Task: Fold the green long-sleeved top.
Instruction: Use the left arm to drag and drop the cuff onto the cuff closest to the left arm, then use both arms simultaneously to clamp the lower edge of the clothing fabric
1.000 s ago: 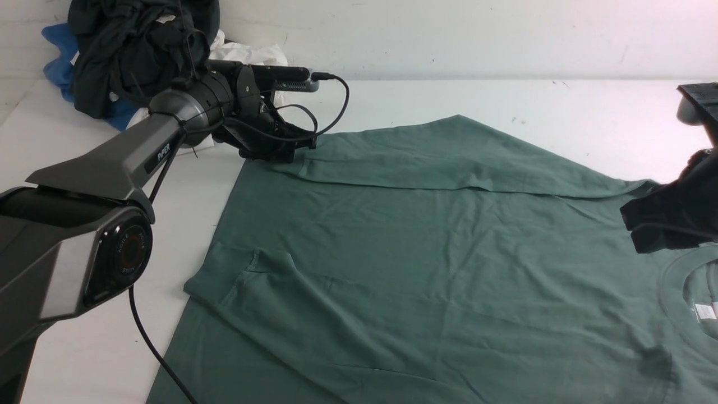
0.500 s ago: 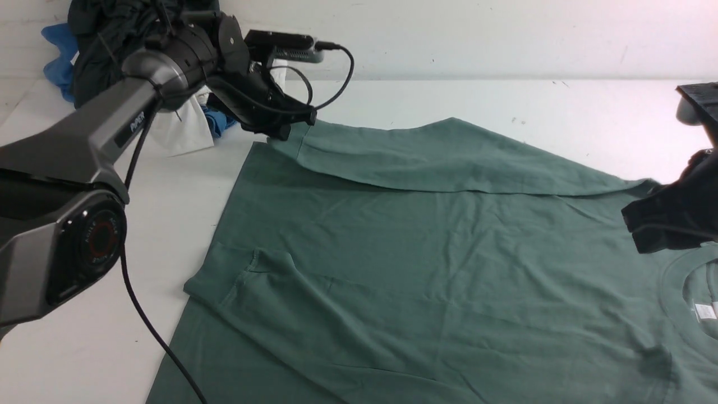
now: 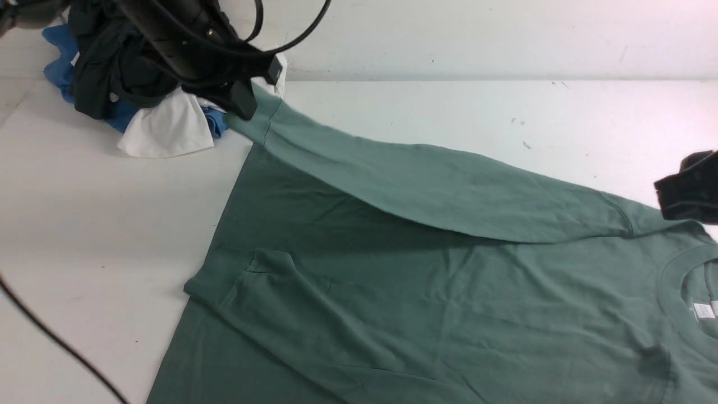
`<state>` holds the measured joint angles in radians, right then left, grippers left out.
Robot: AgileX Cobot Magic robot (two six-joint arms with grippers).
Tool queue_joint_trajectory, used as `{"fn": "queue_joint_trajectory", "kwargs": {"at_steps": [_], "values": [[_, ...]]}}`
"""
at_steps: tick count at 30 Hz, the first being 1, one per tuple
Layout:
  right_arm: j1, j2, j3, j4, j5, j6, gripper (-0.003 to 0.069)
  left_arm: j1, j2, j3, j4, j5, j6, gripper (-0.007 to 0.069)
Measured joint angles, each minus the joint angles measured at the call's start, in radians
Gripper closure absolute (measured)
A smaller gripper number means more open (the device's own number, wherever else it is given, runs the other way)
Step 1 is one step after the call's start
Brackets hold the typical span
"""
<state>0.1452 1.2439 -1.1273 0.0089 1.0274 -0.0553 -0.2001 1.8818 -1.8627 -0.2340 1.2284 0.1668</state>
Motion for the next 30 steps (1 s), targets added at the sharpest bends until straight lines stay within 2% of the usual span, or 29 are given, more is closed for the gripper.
{"fn": "queue_joint_trajectory", "kwargs": {"at_steps": [6,9,16,18,23,24,26,28,30], "values": [[0.0,-0.051,-0.001,0.06,0.008,-0.023,0.0408,0.0,-0.209,0.42,0.007,-0.145,-0.02,0.06],[0.013,-0.05,-0.001,0.094,0.015,-0.051,0.0408,0.0,-0.258,0.563,0.02,-0.22,-0.03,0.06],[0.119,-0.05,-0.001,0.13,0.05,-0.081,0.0408,0.0,-0.256,0.741,0.1,-0.376,-0.044,0.0571],[0.139,-0.05,-0.001,0.126,0.071,-0.081,0.0408,0.0,-0.238,0.749,0.117,-0.379,-0.044,0.0533],[0.175,-0.05,-0.001,0.126,0.171,-0.081,0.0408,0.0,-0.206,0.752,0.141,-0.365,-0.043,0.0309],[0.178,-0.05,-0.001,0.126,0.181,-0.081,0.0408,0.0,-0.208,0.752,0.141,-0.361,-0.042,0.03],[0.205,-0.052,-0.001,0.126,0.211,-0.081,0.0408,-0.012,-0.238,0.752,0.141,-0.336,-0.012,0.0207],[0.244,-0.063,0.0,0.126,0.216,-0.077,0.0408,-0.046,-0.289,0.752,0.144,-0.302,0.024,0.016],[0.293,-0.09,0.007,0.126,0.216,-0.068,0.0408,-0.106,-0.344,0.752,0.144,-0.246,0.065,0.0144]]}}
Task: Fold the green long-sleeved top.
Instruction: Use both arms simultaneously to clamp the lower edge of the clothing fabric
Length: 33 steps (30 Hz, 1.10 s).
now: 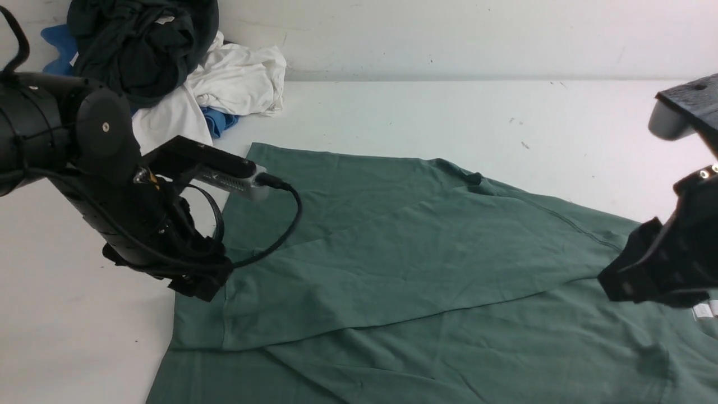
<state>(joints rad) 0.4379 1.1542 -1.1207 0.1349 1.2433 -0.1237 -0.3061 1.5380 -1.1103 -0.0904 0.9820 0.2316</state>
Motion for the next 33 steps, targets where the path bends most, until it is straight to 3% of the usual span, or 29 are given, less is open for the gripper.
{"fn": "queue_joint_trajectory", "kwargs": {"at_steps": [5,8,12,16,22,33], "values": [[0.108,-0.104,0.046,0.001,0.005,0.005,0.0408,-0.175,-0.05,0.023,-0.008,0.2,0.118,0.0135],[0.13,-0.156,0.087,0.0,0.006,0.005,0.0408,-0.23,-0.05,0.095,-0.007,0.213,0.19,0.0135],[0.137,-0.215,0.161,-0.012,0.009,0.002,0.0408,-0.253,-0.05,0.257,-0.004,0.181,0.349,0.0135],[0.137,-0.247,0.207,-0.026,0.011,0.002,0.0408,-0.254,-0.05,0.412,0.024,0.024,0.462,0.0135],[0.137,-0.258,0.219,-0.027,0.013,0.002,0.0408,-0.255,-0.061,0.545,0.09,-0.168,0.492,0.0135],[0.137,-0.264,0.219,-0.029,0.013,0.001,0.0408,-0.205,-0.071,0.558,0.09,-0.245,0.461,0.0151]]}}
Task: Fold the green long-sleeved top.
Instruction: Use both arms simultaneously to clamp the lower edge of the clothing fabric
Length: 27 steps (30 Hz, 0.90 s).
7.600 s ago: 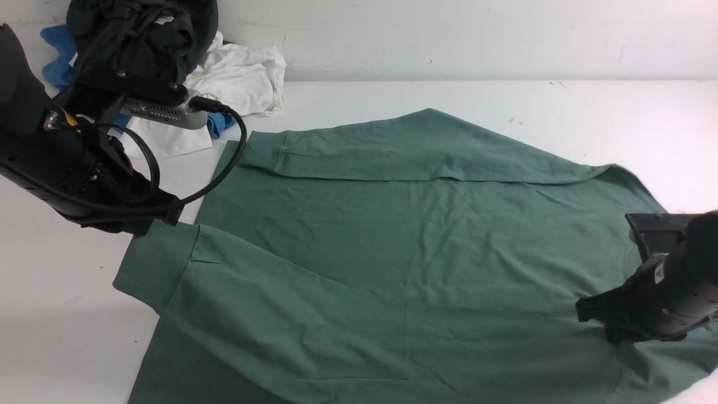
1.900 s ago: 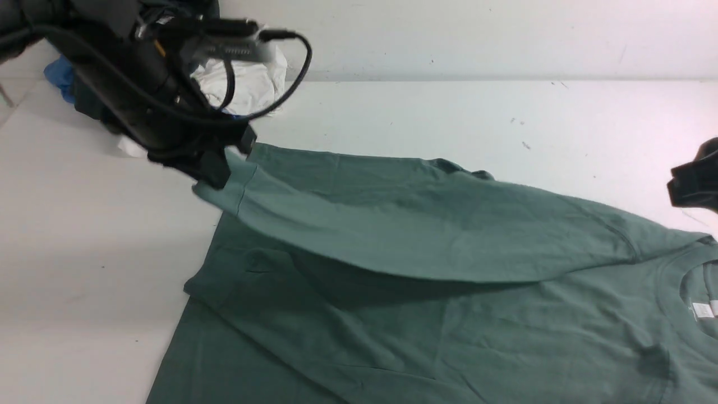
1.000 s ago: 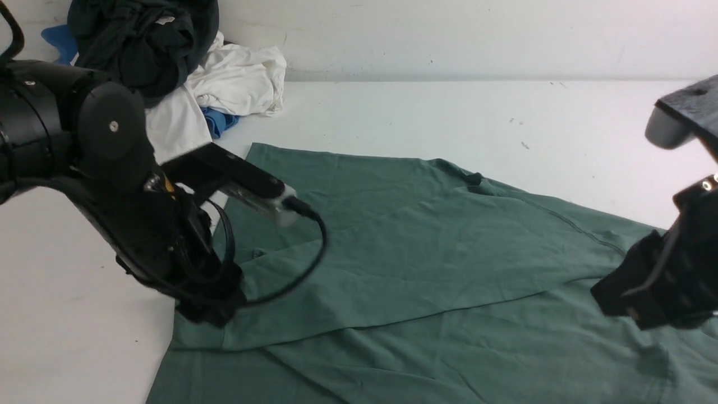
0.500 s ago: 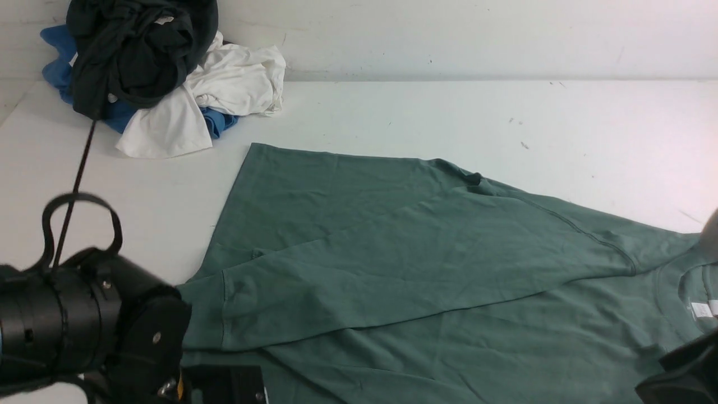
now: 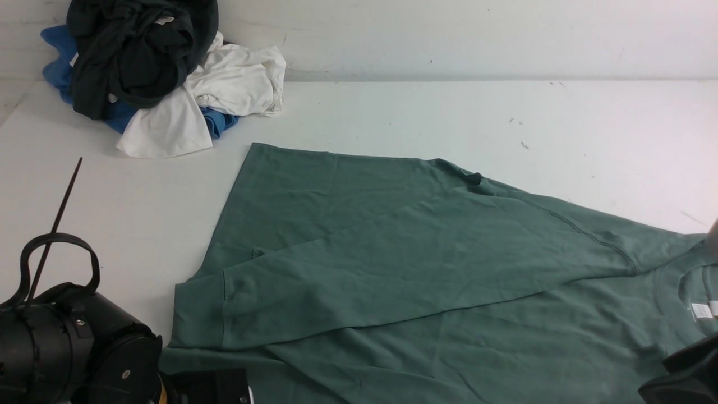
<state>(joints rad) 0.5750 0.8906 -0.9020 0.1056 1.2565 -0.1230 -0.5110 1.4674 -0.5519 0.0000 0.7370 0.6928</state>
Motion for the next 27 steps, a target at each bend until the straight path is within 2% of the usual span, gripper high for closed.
{"fn": "queue_joint_trajectory", "kwargs": {"at_steps": [6,8,11,23,27], "values": [[0.0,0.0,0.0,-0.001,0.0,0.0,0.0408,0.018,0.0,-0.008,-0.009,-0.001,-0.032,0.0234],[0.0,0.0,0.0,-0.001,0.0,0.0,0.0408,0.019,0.002,-0.035,-0.021,0.04,-0.045,0.0262],[0.0,0.0,0.0,-0.001,0.0,-0.002,0.0408,0.02,0.0,-0.091,-0.03,0.111,-0.052,0.0265],[0.0,0.0,0.001,-0.001,0.0,-0.003,0.0408,0.023,0.115,-0.124,0.01,0.135,-0.049,0.0251],[0.0,0.0,0.001,-0.008,0.0,-0.003,0.0408,0.023,0.131,-0.136,0.016,0.147,-0.046,0.0297]]}}
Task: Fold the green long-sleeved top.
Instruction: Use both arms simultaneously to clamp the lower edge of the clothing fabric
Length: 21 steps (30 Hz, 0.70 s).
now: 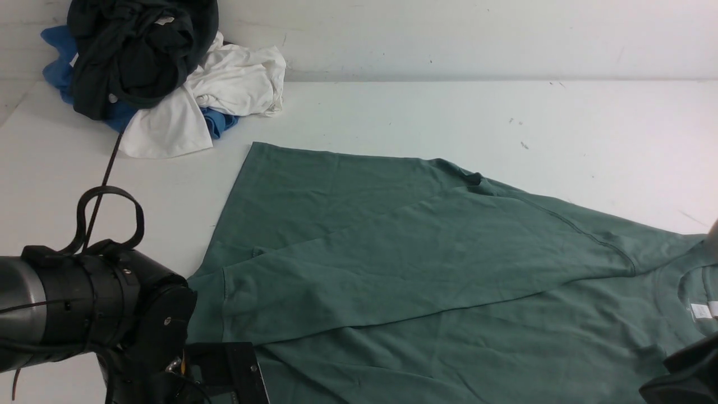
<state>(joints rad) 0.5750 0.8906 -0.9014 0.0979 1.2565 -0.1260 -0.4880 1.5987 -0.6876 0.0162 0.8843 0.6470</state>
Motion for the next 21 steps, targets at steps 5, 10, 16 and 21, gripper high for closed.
{"fn": "queue_joint_trajectory", "kwargs": {"at_steps": [5,10,16,21], "values": [[0.0,0.0,0.0,-0.018,0.0,0.0,0.0408,0.0,-0.011,0.0,0.02,-0.001,0.01,0.0561],[0.0,0.0,0.0,-0.038,0.0,-0.005,0.0408,0.004,-0.037,0.003,-0.001,0.067,-0.016,0.0623],[0.0,0.045,0.068,-0.06,-0.007,-0.035,0.0414,0.036,-0.125,0.004,-0.006,0.188,-0.068,0.0623],[0.0,0.134,0.2,-0.023,-0.066,-0.095,0.0389,0.062,-0.17,0.01,-0.008,0.194,-0.074,0.0623]]}}
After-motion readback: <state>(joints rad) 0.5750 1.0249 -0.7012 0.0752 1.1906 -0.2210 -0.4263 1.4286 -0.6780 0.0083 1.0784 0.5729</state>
